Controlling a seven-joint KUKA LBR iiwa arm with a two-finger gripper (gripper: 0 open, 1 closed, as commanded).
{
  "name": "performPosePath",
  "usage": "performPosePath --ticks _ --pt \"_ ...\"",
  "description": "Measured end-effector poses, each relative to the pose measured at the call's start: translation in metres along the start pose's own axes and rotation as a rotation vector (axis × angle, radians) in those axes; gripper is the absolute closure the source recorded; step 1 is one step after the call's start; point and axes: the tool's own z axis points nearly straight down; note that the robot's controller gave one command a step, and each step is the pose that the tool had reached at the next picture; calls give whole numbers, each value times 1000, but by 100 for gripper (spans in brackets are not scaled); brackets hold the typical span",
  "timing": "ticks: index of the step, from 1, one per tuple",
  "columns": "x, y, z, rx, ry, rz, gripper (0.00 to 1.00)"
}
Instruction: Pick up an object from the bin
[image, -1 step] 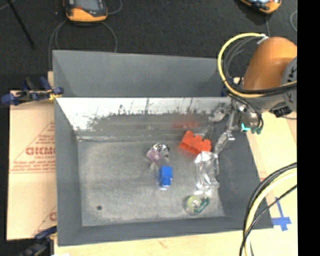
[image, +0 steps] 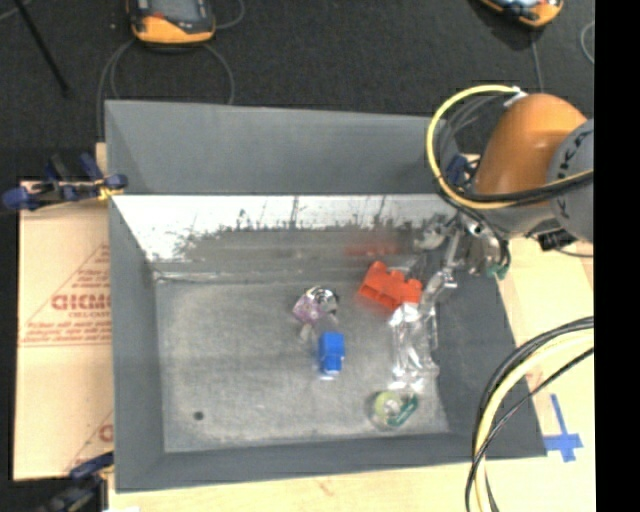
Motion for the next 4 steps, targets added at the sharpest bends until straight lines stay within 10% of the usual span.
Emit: performPosePath --ticks 1,3,4 --pt "11 14 1 -1 13 446 0" --pt "23 36 50 2 9 886 0" --pt "25 45 60 -14 13 1300 0"
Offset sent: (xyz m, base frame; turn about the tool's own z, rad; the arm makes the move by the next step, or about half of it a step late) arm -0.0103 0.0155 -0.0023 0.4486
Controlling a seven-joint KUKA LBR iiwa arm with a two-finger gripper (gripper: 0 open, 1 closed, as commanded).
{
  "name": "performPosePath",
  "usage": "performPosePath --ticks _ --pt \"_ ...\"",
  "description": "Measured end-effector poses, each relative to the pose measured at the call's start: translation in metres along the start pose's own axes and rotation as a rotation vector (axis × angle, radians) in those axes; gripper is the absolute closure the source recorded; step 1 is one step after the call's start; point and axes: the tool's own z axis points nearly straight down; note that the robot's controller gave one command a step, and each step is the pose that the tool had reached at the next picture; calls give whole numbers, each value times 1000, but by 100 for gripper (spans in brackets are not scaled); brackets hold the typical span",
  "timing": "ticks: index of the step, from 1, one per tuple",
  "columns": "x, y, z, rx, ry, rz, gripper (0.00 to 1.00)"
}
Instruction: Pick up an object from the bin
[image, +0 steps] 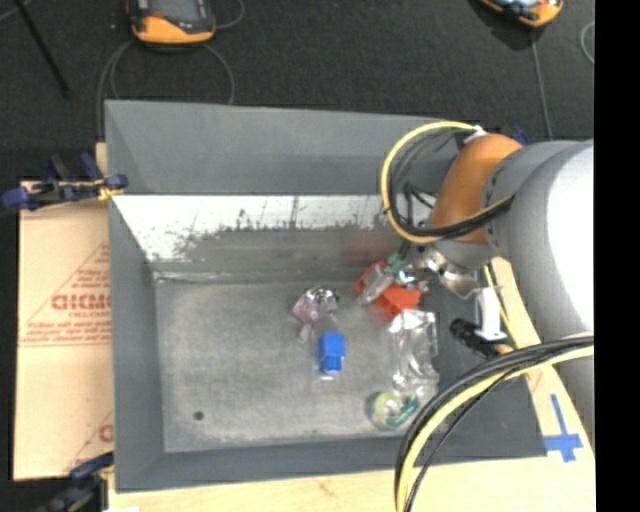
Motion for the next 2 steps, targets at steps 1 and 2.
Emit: performPosePath --ticks 1,2 --pt "-5 -1 -2 1 -7 1 100" --pt "-6 1 -31 12 -11 -5 100"
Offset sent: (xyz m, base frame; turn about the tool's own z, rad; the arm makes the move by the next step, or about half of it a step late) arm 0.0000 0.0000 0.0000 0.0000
